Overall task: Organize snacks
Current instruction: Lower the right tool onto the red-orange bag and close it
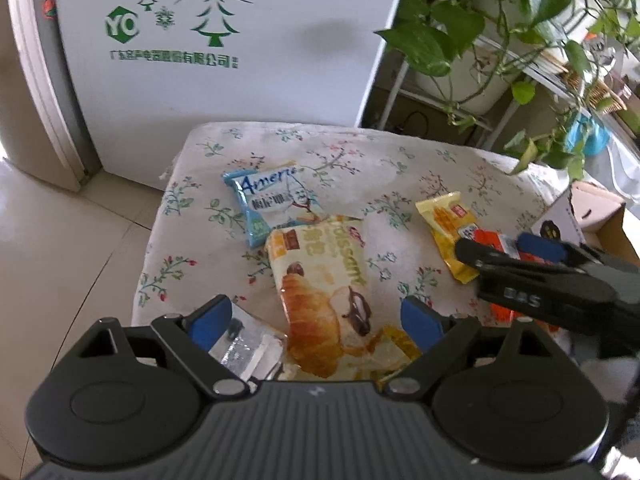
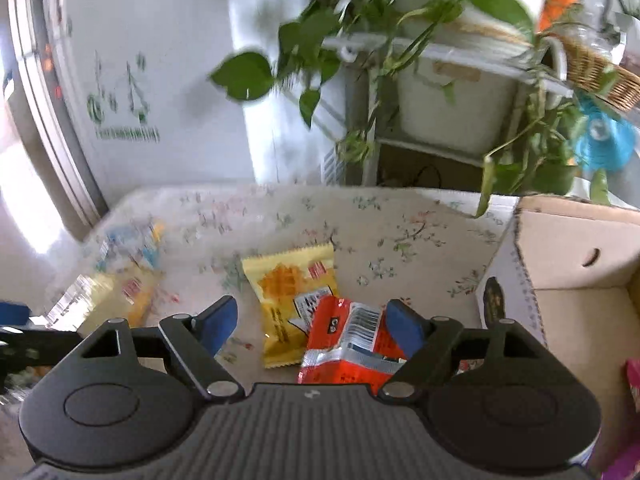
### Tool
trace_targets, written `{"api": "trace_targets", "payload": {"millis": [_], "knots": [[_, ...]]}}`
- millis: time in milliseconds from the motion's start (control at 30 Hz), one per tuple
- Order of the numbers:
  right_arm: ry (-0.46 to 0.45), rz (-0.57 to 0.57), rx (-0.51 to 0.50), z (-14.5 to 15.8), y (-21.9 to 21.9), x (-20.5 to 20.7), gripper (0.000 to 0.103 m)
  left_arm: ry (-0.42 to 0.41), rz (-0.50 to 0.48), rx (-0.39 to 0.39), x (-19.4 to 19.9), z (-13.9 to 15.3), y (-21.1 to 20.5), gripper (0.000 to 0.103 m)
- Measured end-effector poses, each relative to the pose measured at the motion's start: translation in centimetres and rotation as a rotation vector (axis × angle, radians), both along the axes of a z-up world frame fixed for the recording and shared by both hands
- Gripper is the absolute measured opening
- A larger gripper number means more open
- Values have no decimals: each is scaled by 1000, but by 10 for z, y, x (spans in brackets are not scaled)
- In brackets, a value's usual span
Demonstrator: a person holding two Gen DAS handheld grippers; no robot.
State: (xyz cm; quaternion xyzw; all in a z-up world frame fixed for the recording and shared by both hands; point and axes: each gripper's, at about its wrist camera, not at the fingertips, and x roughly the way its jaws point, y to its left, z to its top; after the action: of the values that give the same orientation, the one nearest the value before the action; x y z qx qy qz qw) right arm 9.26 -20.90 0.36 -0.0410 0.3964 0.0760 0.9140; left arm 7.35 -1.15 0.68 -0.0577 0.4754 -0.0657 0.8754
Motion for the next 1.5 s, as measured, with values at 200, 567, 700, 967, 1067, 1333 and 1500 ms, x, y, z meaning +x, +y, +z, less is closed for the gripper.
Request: {"api": "trace_targets", "payload": {"millis": [200, 567, 700, 967, 1067, 1333, 1500], "knots": [[123, 26, 56, 3, 4, -2, 92, 15, -26, 49, 3, -3, -4, 92], [375, -51, 372, 18, -20, -65, 94, 39, -39, 54, 0, -8, -3, 93], [297, -129, 308, 33, -27, -101, 94, 36, -35, 58, 0, -7, -4, 94], [251, -349, 206, 26, -30, -120, 94, 13, -46, 2, 5, 3, -7, 93], [265, -411, 174, 19, -29, -119, 95, 22, -40, -27, 8, 4, -5, 93], [267, -451, 158, 0, -24, -106, 94, 35, 8, -55, 13, 2, 3, 93], [226, -416, 105, -7, -14, -99, 84, 35, 24, -83, 16, 3, 11, 93]]}}
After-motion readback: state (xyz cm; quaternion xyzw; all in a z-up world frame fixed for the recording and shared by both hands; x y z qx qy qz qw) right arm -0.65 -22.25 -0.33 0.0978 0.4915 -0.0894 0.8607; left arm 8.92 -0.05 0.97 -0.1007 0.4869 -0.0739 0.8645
